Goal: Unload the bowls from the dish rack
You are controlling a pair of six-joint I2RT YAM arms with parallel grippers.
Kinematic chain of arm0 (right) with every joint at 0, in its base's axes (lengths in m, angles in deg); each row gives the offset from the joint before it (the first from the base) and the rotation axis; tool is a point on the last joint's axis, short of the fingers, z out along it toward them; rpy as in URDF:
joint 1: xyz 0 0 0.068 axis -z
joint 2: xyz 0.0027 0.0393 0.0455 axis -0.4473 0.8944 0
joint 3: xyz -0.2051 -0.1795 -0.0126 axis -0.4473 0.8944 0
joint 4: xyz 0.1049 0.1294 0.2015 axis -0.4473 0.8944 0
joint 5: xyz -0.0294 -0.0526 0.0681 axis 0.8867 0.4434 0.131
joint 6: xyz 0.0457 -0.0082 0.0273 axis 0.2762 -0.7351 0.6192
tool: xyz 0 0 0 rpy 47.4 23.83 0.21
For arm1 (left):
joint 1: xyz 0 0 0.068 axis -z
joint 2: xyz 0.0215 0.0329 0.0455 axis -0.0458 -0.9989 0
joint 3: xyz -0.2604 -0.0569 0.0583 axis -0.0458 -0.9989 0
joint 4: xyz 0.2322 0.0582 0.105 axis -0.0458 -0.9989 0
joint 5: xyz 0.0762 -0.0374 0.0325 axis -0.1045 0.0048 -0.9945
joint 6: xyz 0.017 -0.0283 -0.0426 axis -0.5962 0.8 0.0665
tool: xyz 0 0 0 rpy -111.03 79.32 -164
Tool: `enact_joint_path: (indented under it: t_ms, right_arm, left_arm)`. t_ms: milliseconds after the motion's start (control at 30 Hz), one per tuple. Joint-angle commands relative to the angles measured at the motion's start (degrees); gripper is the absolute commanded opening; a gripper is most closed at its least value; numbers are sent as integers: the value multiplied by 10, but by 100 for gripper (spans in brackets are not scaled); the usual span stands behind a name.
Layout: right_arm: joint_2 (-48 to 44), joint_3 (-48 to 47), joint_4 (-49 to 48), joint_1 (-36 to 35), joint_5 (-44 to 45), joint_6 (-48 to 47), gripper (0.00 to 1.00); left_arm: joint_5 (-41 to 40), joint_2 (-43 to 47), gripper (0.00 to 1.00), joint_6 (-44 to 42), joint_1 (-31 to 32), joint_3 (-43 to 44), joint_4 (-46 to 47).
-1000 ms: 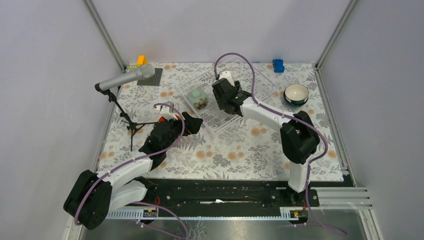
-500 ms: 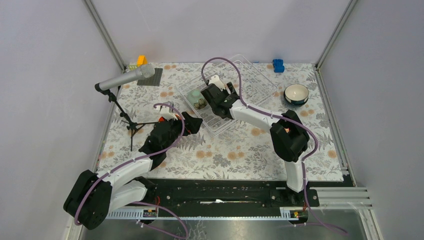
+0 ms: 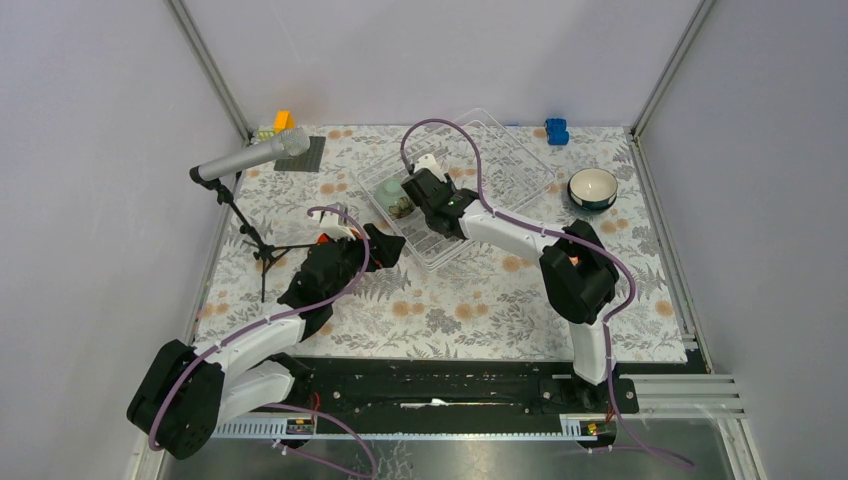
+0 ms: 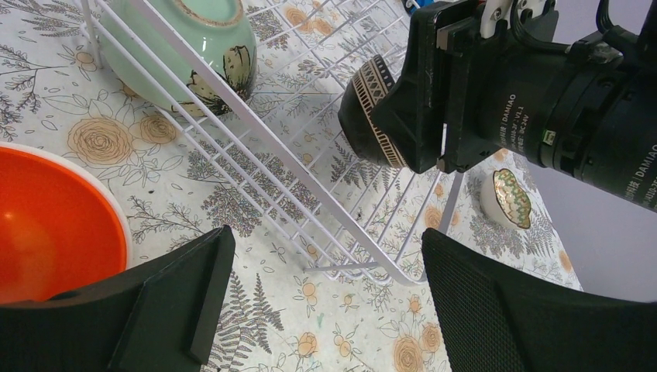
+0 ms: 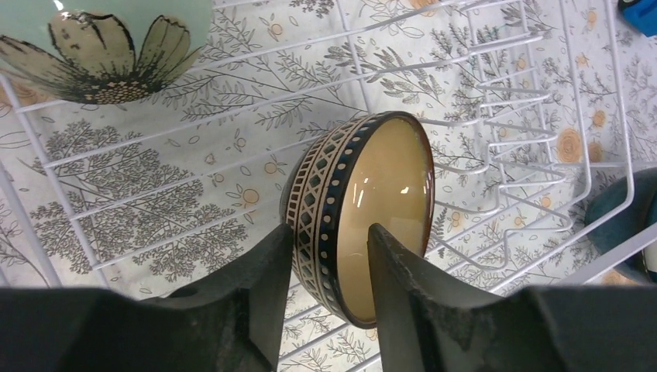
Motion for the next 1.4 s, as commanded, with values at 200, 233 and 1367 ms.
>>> enact_joint_path:
  t_ms: [200,233,1367]
  right_arm:
    - [5,0,-9,-2,-60,-1,34]
    - [4,0,-11,-2,-67,-1,30]
    - [-387,245,-40,-3,4,30,0]
  left_arm:
    - [-11,11,95,-10,3,27,5]
    - [-11,11,95,-10,3,27,4]
    - [-16,13,96,-11,3,28,0]
